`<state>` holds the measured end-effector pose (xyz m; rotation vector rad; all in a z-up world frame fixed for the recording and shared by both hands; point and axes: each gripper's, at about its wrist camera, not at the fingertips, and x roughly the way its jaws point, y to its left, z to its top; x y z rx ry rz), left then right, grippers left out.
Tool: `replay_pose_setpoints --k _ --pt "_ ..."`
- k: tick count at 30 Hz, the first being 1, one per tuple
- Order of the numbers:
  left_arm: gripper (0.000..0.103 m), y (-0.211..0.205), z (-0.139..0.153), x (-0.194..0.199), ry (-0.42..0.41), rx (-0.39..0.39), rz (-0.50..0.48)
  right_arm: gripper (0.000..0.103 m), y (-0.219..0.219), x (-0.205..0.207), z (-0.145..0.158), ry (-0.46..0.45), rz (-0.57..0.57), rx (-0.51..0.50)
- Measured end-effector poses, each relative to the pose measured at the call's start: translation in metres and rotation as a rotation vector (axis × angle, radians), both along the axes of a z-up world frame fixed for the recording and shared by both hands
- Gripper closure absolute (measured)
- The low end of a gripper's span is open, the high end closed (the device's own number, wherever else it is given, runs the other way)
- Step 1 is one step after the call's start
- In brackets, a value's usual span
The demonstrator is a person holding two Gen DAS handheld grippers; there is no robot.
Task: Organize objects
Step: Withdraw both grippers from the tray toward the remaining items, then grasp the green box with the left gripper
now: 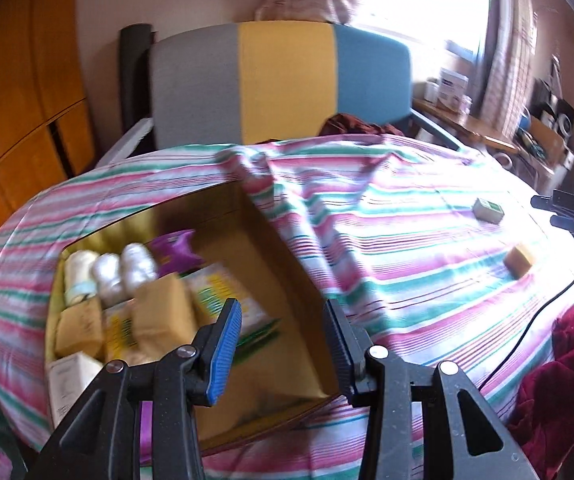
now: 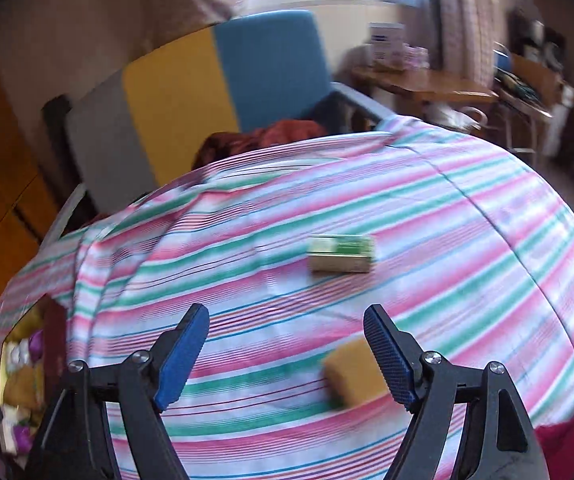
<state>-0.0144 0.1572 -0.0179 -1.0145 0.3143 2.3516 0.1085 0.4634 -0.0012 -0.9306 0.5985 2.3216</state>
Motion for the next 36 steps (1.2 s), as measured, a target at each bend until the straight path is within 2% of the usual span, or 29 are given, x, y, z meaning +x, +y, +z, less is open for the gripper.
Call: replay_pose_setpoints --k 2,4,6,8,15,36 --pt "0.061 0.015 -0.001 0.002 0.001 -0.014 -0.025 0.023 0.016 0.014 -0.01 0.008 -0.061 -0.016" --pt "0.061 0.029 -0.001 0.004 0.004 -0.026 -0.051 0.023 0.031 0.025 -0.02 0.027 -0.132 -0.077" --pt "0.061 0.042 -0.001 0.006 0.003 -0.034 -0.075 0.022 0.041 0.036 -0.018 0.099 -0.178 -0.117" --pt "0.061 0.056 -0.001 0.008 0.006 -0.044 -0.097 0.021 0.044 0.041 -0.016 0.129 -0.202 -0.125" --pt "0.061 0.101 -0.006 0.015 0.001 -0.078 -0.172 0.017 0.042 0.04 -0.014 0.173 -0.178 -0.141" --pt "0.061 0.226 -0.031 0.021 -0.022 -0.186 -0.361 0.015 0.055 0.064 -0.016 0.345 -0.21 -0.248"
